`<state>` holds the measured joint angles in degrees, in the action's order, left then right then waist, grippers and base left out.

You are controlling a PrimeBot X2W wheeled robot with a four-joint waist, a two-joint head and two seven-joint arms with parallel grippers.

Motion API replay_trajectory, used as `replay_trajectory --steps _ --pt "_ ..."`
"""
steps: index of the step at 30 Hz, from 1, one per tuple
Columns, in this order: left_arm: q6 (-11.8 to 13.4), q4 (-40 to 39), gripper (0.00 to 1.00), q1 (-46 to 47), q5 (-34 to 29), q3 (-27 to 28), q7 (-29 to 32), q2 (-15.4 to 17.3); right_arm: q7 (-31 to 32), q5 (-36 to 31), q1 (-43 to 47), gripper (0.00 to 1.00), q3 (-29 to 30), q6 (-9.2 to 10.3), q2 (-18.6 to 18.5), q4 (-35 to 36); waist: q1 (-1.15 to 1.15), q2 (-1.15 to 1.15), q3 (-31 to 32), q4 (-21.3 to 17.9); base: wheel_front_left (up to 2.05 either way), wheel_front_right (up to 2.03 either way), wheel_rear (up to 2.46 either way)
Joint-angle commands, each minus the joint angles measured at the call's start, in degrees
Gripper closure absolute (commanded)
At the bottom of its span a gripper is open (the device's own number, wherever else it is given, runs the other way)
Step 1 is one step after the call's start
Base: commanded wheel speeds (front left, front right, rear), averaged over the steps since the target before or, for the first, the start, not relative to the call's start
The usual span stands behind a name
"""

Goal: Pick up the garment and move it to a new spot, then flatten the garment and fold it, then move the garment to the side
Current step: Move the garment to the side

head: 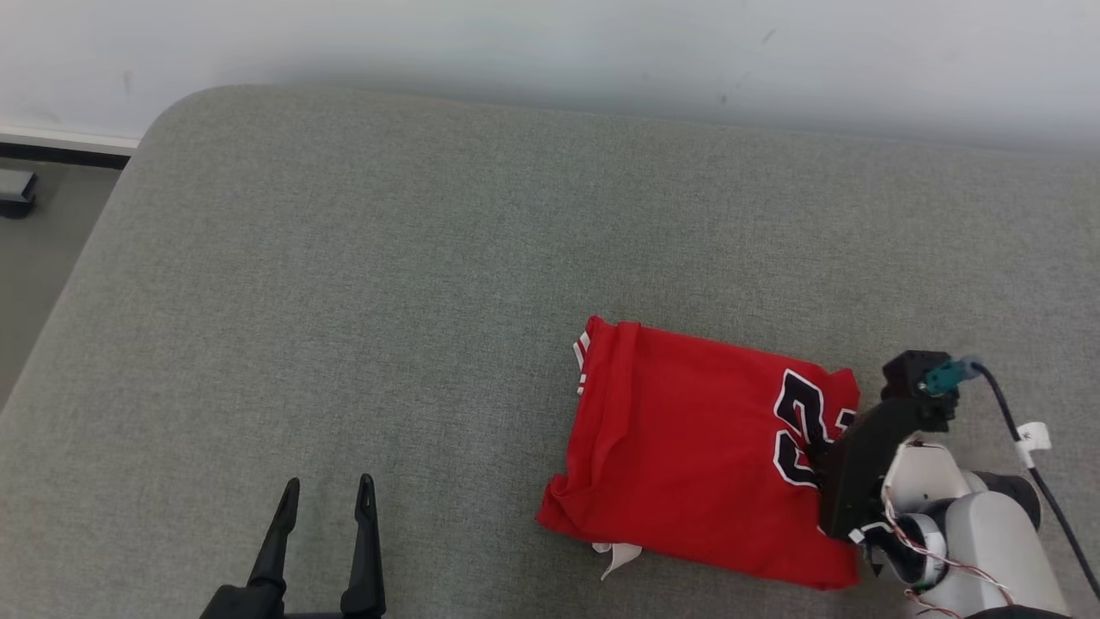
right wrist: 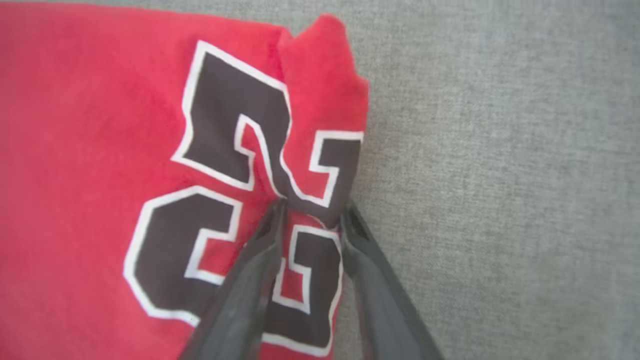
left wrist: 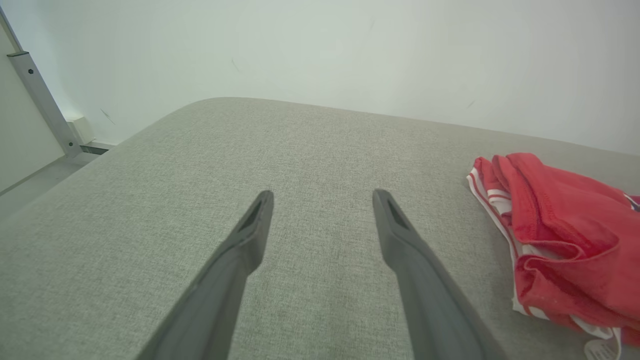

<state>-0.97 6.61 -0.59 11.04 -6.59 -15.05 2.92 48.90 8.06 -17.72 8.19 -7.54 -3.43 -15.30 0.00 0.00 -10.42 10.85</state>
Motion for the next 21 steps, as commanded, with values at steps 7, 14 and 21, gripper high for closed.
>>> replay_trajectory --steps 7,14,21 --pt "0.0 -1.2 0.0 1.3 0.1 0.6 -0.1 -0.1 0.4 -8.2 -4.6 1.0 -4.7 0.07 -0.3 1.4 0.0 0.0 -1.2 -2.6 0.0 0.0 0.0" --pt "-0.5 -4.2 0.0 3.2 -0.4 0.8 -0.1 -0.1 2.8 -9.1 -15.6 1.0 -11.2 0.07 -10.0 2.9 0.0 0.0 -3.9 -8.0 0.0 0.0 0.0" --pt "-1.4 -6.2 0.0 5.7 -1.3 0.9 -0.1 0.0 6.6 -6.4 -23.5 1.0 -14.8 0.07 -18.5 4.5 0.0 0.0 -7.2 -14.1 0.0 0.0 0.0"
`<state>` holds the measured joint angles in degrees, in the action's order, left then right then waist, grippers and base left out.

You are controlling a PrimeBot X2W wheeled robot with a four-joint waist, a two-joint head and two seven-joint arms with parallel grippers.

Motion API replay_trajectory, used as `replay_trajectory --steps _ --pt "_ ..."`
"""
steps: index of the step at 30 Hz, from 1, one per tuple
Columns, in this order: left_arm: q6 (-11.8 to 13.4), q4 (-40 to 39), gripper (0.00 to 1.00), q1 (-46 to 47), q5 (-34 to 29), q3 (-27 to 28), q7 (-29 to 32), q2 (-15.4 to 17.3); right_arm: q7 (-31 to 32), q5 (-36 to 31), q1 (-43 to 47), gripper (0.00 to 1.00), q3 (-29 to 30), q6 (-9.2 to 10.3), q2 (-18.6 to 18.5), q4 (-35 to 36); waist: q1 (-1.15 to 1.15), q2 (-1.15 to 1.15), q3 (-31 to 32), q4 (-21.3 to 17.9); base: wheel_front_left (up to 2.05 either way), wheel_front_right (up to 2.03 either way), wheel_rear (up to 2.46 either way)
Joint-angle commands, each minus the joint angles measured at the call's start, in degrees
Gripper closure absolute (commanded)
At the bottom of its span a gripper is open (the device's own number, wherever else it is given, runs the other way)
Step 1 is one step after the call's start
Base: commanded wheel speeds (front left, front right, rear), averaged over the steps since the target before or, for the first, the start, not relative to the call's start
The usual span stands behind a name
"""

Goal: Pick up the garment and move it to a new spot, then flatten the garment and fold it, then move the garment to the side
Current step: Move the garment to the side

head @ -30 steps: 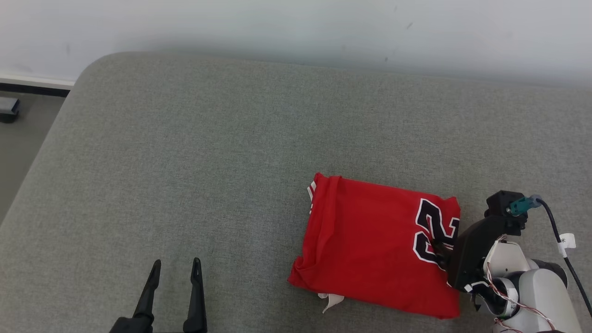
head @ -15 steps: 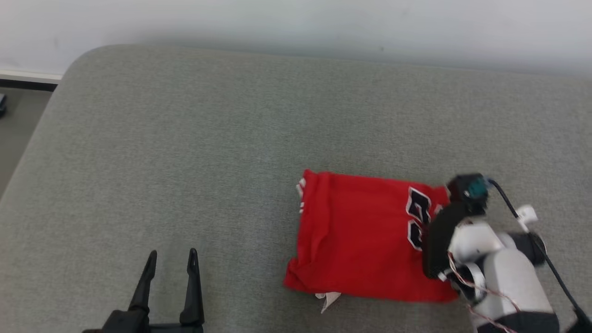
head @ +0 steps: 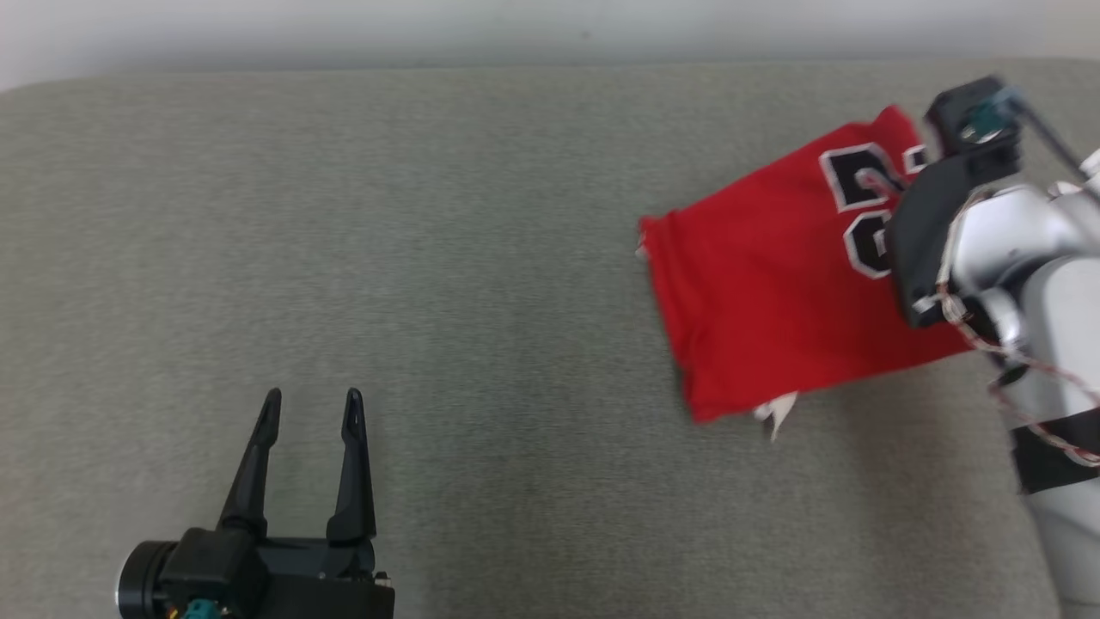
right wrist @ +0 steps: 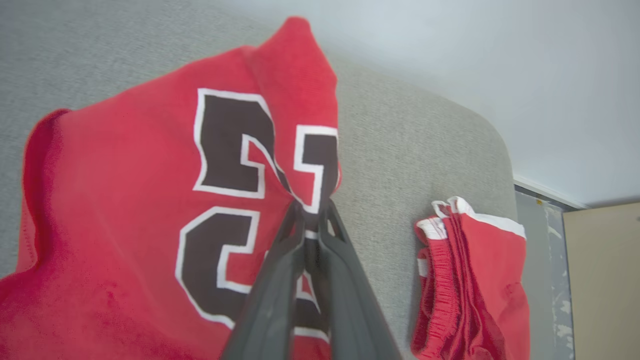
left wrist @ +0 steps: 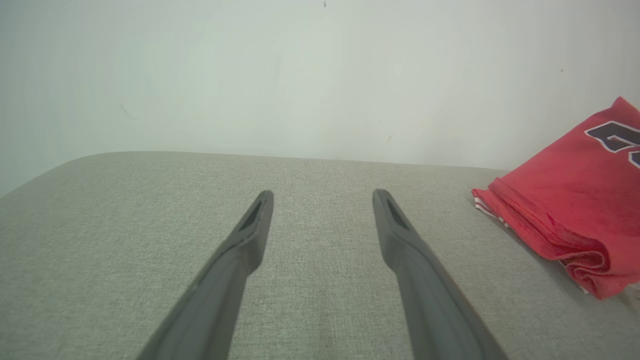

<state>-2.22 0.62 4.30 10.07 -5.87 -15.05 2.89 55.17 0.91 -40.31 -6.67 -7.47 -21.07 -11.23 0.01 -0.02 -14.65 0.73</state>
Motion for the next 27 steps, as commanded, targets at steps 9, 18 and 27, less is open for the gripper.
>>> replay_trajectory --steps 9,18,27 --pt "-1.9 -1.0 0.0 2.7 -1.7 0.5 -0.1 0.0 5.9 3.0 -5.8 1.0 -0.2 -0.01 -9.1 4.8 -0.01 0.02 -6.4 -9.5 0.0 0.0 0.0" --pt "-3.1 -0.4 0.0 3.8 -3.0 0.9 -0.1 0.0 8.3 3.4 -9.0 1.0 2.3 -0.01 -15.7 3.9 -0.01 0.02 -9.7 -11.2 0.0 0.0 0.0" --pt "-4.0 -1.0 0.0 5.0 -3.5 0.8 -0.1 0.0 4.0 1.0 -10.5 1.0 6.0 -0.01 -21.5 -0.7 -0.01 0.02 -12.0 -9.8 0.0 0.0 0.0"
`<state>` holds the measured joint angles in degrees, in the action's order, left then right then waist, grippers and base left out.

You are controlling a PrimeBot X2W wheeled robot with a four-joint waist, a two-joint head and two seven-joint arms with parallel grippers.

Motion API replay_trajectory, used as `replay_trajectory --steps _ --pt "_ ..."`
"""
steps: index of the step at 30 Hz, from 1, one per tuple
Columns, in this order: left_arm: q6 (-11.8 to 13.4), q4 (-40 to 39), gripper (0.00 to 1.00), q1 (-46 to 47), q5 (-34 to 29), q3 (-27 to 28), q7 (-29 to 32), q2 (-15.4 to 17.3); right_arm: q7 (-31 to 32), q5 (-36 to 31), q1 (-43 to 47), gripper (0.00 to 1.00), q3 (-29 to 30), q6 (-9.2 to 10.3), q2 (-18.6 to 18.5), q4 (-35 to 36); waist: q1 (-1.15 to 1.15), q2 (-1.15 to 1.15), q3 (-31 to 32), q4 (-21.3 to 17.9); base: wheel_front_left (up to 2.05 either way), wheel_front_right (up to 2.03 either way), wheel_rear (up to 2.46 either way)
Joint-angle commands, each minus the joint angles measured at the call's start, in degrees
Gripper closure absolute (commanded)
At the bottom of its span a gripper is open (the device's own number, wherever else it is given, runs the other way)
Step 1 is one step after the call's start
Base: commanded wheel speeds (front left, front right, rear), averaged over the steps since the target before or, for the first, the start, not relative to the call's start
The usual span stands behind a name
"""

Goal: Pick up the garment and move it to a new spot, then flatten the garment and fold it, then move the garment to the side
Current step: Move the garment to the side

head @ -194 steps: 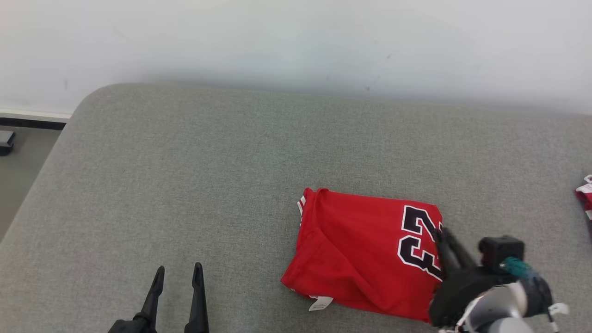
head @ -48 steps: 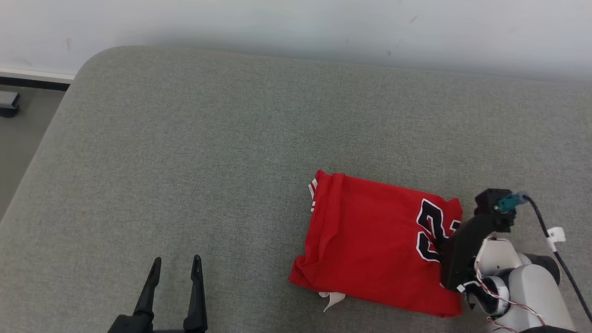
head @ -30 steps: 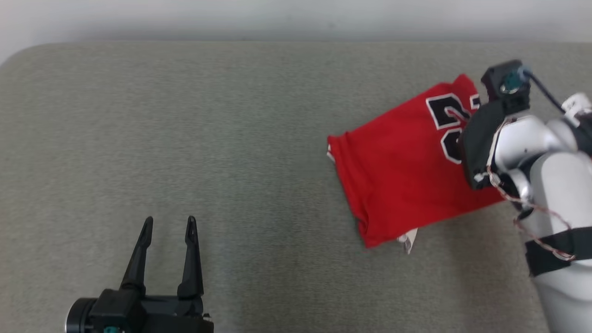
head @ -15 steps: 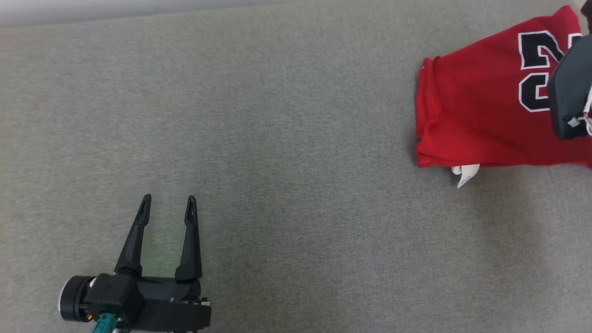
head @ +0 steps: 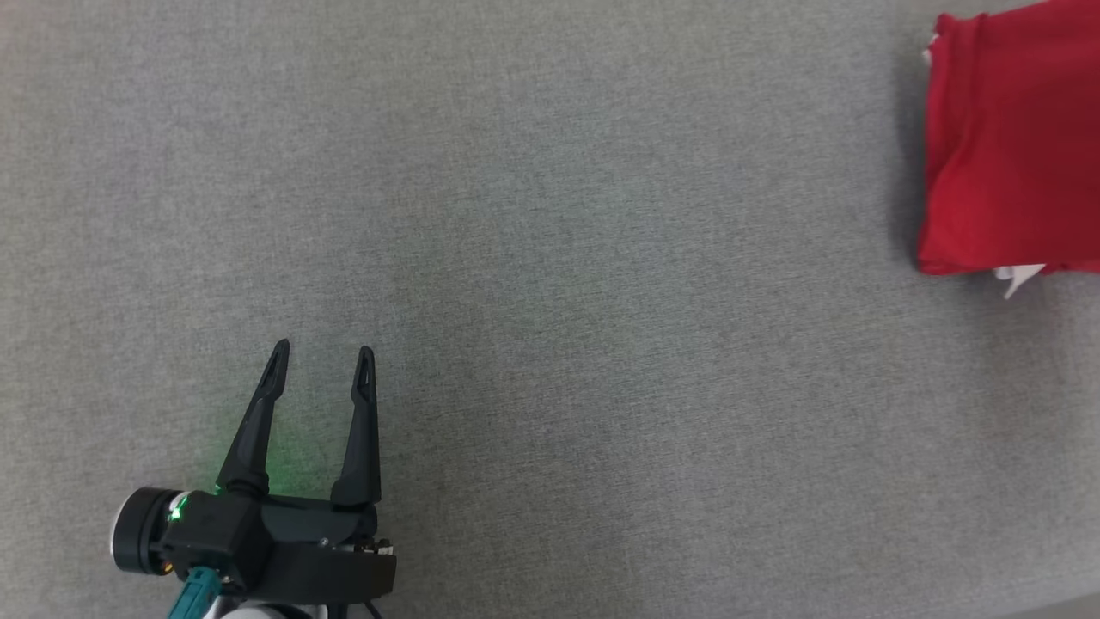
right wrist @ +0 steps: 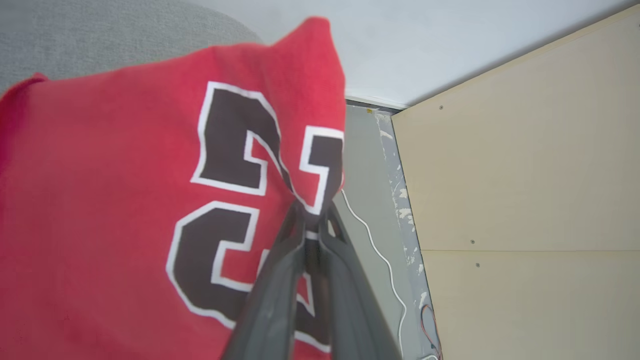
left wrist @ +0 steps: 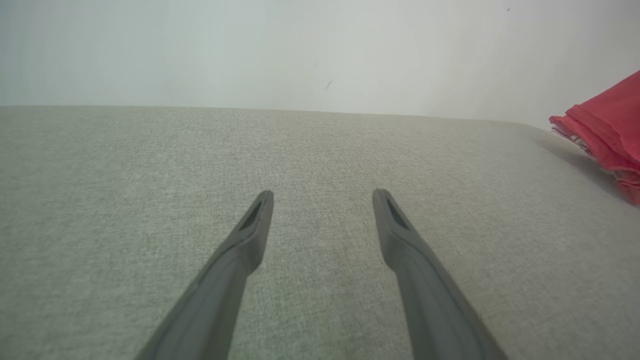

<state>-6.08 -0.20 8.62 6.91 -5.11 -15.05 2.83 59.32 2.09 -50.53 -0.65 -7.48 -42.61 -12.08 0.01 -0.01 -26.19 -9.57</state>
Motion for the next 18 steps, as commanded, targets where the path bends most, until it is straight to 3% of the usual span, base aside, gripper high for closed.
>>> replay_trajectory --steps 1,6,10,11,12,18 --pt "-0.3 -0.2 0.0 0.7 -0.4 0.0 -0.1 0.1 -0.7 -0.5 -0.3 1.0 0.7 0.01 -0.4 -0.4 -0.01 0.01 -0.7 0.7 0.0 0.0 0.0" --pt "-0.6 -0.5 0.0 1.5 -0.4 -0.3 -0.1 0.1 -5.7 -3.3 2.0 1.0 3.5 0.01 -3.3 -2.7 -0.01 0.01 -2.1 2.1 0.0 0.0 0.0" --pt "-1.0 -0.6 0.0 2.0 -1.0 -0.7 -0.1 0.1 -13.6 -7.9 4.0 0.99 6.8 0.01 -4.7 -4.1 -0.01 0.01 -3.4 3.4 0.0 0.0 0.0" --pt "-0.9 -0.6 0.0 2.0 -1.1 -0.7 -0.1 0.1 -14.3 -8.6 4.8 0.6 7.3 0.01 -4.5 -4.7 -0.01 0.01 -3.5 3.5 0.0 0.0 0.0" --pt "-0.9 -0.6 0.0 1.9 -1.2 -0.6 -0.1 0.1 -15.6 -9.3 4.8 0.0 8.6 0.01 -4.1 -4.8 -0.01 0.01 -3.6 3.6 0.0 0.0 0.0" --pt "-1.1 -0.7 0.0 1.6 -1.4 0.1 -0.1 0.1 -23.7 -12.6 7.4 0.0 10.6 0.01 -1.1 -4.3 -0.01 0.01 -2.4 3.1 0.0 0.0 0.0"
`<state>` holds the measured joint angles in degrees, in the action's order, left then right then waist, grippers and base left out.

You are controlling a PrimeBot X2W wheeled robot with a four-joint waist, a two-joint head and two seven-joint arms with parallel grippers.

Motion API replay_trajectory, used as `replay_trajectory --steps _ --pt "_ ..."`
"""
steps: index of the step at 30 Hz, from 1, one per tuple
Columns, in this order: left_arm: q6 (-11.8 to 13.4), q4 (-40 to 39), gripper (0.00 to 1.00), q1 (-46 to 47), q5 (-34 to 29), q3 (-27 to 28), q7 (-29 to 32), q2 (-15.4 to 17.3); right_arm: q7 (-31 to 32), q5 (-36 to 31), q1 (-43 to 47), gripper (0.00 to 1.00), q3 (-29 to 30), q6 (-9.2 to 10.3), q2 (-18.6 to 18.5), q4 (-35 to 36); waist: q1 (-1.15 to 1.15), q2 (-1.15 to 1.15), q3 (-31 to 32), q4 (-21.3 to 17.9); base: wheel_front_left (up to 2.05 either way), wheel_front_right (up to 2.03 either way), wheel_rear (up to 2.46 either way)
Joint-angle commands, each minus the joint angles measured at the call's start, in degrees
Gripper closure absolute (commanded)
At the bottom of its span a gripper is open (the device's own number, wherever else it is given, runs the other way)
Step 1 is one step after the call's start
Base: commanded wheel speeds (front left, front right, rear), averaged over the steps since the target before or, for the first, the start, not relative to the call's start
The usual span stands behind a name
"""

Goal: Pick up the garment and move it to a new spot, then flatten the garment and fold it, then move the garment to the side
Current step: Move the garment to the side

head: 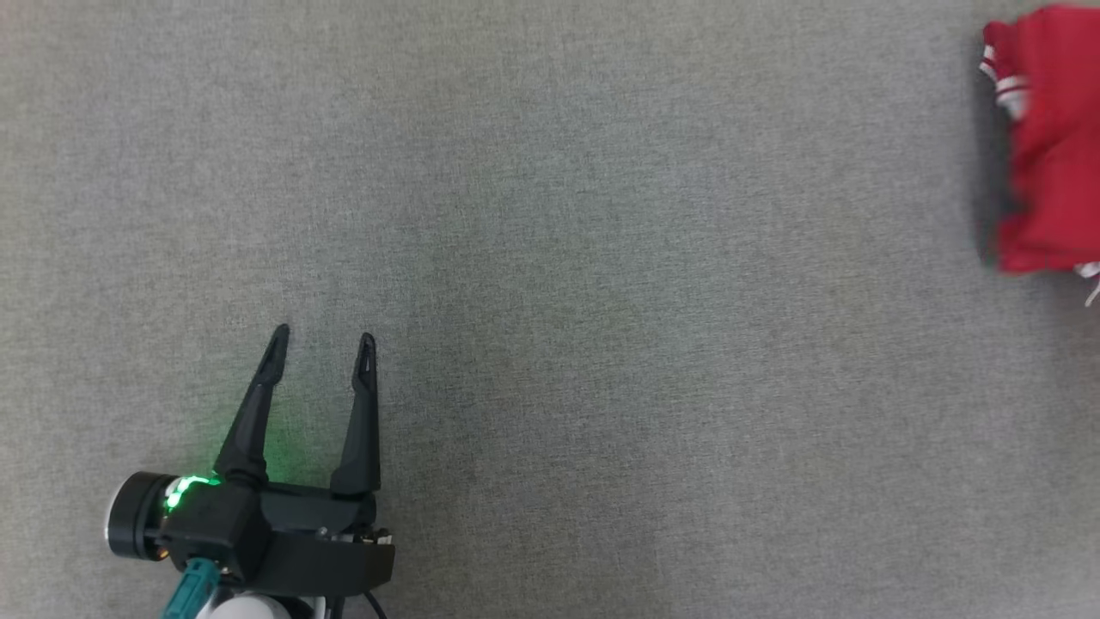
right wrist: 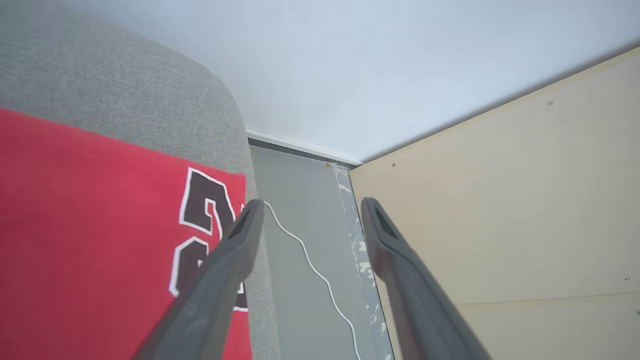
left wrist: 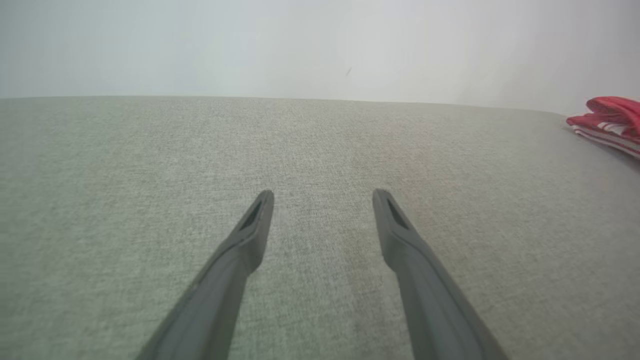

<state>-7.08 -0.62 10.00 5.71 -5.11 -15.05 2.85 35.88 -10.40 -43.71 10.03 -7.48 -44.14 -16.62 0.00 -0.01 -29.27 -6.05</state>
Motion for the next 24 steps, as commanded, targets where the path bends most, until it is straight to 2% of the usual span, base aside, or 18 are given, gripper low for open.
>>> replay_trajectory --steps 1,6,14,19,24 --pt "-0.2 -0.4 0.0 0.0 0.1 0.2 -0.1 0.1 -1.8 0.0 0.6 0.0 0.2 0.01 1.2 0.8 0.0 0.01 1.1 -0.7 0.0 0.0 0.0" --pt "-0.2 -1.9 0.0 -0.7 2.6 0.5 -0.1 0.1 -10.0 1.8 1.8 0.0 -2.4 0.01 5.0 2.6 0.0 0.01 4.4 -1.4 0.0 0.0 0.0" --pt "2.4 -0.2 0.0 -4.0 4.6 1.0 -0.1 0.1 -22.0 7.9 9.5 0.0 -2.6 0.01 14.7 4.5 0.0 0.01 12.8 -0.7 0.0 0.0 0.0" --pt "4.5 0.5 0.0 -6.5 6.3 2.2 -0.1 0.0 -27.1 12.7 18.6 0.0 -2.6 0.01 20.6 8.5 0.0 0.01 17.5 0.0 0.0 0.0 0.0" --pt "5.0 0.5 0.0 -8.6 8.5 3.2 -0.1 0.0 -30.0 16.5 25.4 0.0 -3.4 0.01 23.7 10.8 0.0 0.01 20.1 0.8 0.0 0.0 0.0"
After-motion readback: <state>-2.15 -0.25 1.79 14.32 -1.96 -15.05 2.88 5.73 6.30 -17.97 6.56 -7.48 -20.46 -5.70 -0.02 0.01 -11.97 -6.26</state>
